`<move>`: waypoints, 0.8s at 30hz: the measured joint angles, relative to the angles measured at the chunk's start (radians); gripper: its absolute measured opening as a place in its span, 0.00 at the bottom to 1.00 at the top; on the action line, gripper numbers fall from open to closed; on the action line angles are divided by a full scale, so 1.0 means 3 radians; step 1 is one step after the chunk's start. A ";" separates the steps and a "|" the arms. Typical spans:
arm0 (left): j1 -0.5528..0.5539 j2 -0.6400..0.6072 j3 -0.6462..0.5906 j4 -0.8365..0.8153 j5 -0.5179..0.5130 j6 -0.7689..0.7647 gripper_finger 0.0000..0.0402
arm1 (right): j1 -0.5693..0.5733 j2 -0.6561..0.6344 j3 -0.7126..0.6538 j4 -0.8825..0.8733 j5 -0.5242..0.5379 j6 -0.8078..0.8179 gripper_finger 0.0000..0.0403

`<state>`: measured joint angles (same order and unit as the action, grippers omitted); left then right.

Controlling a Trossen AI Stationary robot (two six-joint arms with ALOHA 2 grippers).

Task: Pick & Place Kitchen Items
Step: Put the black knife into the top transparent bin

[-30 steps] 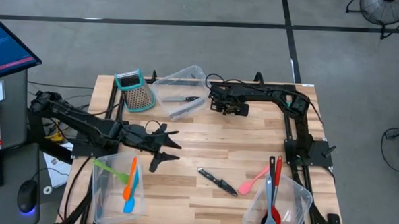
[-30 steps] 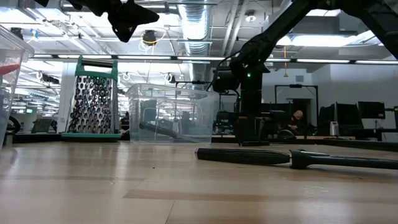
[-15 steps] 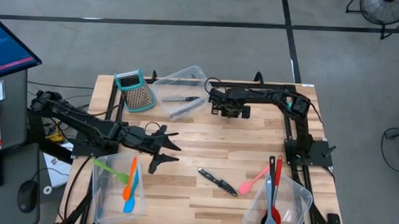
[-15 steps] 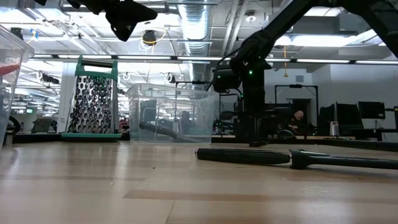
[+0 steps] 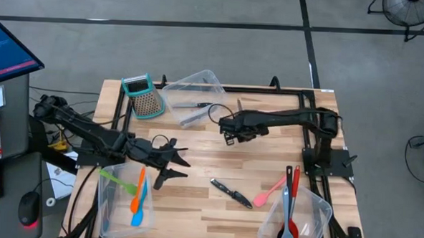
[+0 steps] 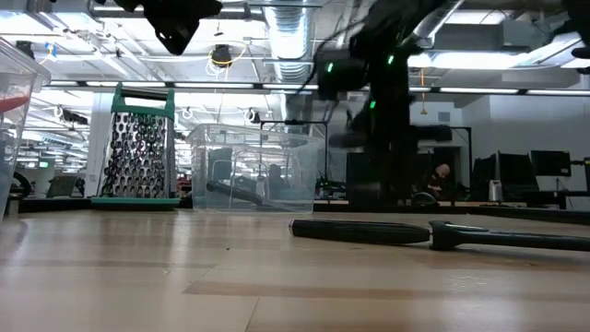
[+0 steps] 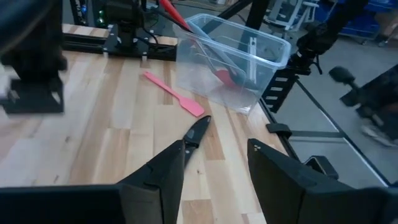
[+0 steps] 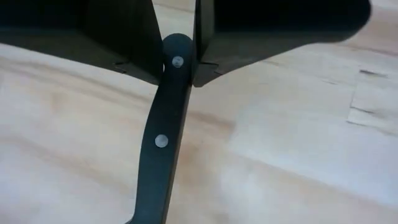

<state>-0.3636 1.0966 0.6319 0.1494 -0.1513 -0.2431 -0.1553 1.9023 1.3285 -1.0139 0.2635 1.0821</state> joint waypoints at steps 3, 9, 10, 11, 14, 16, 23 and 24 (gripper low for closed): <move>-0.0074 -0.0034 -0.0001 -0.0006 0.0002 -0.0096 0.38 | 0.0118 -0.0251 -0.0001 -0.0126 0.0181 -0.0011 0.11; -0.0274 -0.0240 -0.0001 0.0006 0.0016 -0.0117 0.37 | 0.0313 -0.0882 0.0001 -0.0195 0.0408 -0.0112 0.11; -0.0310 -0.0294 -0.0001 0.0008 0.0019 -0.0117 0.37 | 0.0318 -0.0978 0.0001 -0.0168 0.0463 -0.0232 0.11; -0.0351 -0.0351 -0.0001 0.0001 0.0022 -0.0118 0.37 | 0.0318 -0.1071 0.0003 -0.0104 0.0505 -0.0408 0.11; -0.0479 -0.0572 -0.0003 0.0007 0.0023 -0.0117 0.37 | 0.0268 -0.1277 0.0068 -0.0010 0.0507 -0.1021 0.11; -0.0558 -0.0730 -0.0002 0.0004 0.0032 -0.0117 0.37 | 0.0216 -0.1303 0.0221 -0.0027 0.0497 -0.1423 0.11; -0.0721 -0.1183 -0.0002 0.0002 0.0031 -0.0117 0.35 | 0.0004 -0.0985 0.1044 -0.0123 0.0514 -0.3024 0.11; -0.0731 -0.1227 -0.0002 0.0004 0.0031 -0.0117 0.35 | -0.0021 -0.0877 0.1194 -0.0124 0.0514 -0.3245 0.11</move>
<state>-0.5830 0.7284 0.6314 0.1506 -0.1421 -0.2783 -0.1615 1.6393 1.6867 -1.0512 0.4178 0.1087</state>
